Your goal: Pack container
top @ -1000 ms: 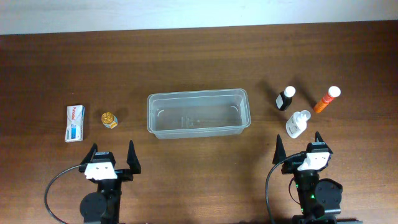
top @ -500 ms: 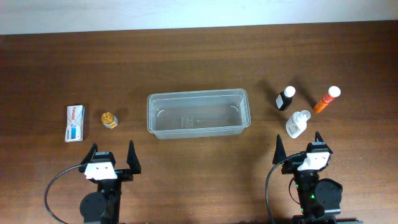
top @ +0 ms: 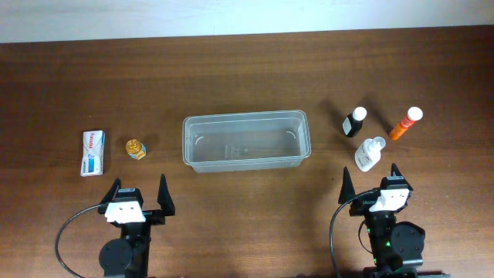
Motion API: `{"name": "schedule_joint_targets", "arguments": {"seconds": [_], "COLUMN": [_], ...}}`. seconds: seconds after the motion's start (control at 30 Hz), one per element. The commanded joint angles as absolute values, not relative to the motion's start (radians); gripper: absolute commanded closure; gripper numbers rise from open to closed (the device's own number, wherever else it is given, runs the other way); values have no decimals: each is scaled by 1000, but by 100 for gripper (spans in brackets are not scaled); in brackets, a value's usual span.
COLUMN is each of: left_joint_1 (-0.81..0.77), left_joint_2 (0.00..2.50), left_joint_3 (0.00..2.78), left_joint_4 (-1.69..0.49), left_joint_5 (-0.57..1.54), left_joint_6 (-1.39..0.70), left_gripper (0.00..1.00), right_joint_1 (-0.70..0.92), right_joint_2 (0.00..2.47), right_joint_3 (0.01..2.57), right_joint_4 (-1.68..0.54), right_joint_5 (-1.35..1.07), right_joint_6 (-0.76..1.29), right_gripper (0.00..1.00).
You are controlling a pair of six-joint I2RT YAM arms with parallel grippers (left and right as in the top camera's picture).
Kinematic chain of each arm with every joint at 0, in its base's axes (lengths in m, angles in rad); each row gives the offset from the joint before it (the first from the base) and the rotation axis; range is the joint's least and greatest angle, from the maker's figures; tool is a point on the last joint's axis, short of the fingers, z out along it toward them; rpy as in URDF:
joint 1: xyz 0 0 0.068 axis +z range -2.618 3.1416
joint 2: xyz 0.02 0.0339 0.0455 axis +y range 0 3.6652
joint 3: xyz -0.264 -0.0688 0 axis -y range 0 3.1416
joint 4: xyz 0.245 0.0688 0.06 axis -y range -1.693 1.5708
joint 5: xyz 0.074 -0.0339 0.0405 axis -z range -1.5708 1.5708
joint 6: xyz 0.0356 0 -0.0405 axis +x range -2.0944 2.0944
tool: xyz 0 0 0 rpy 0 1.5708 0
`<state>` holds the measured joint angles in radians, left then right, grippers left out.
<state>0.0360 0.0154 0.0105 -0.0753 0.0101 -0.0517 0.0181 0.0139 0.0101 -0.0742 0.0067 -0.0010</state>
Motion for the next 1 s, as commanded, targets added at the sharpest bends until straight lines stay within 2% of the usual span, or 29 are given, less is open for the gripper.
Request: {"name": "schedule_joint_targets", "arguments": {"seconds": [0.0,0.97], "left_joint_1": [42,42], "left_joint_2": [6,6], "left_joint_3": [9,9], "left_joint_4": [-83,-83], "left_joint_5": [3,3], "left_joint_6": [-39,-39], "left_gripper": [1,1], "right_joint_1": [11,11], "right_joint_2": [4,4], "right_joint_3": [6,6], "right_joint_4": [-82,-82], "right_joint_5": [12,12], "right_joint_6": [-4,-4], "right_gripper": [2,2]}}
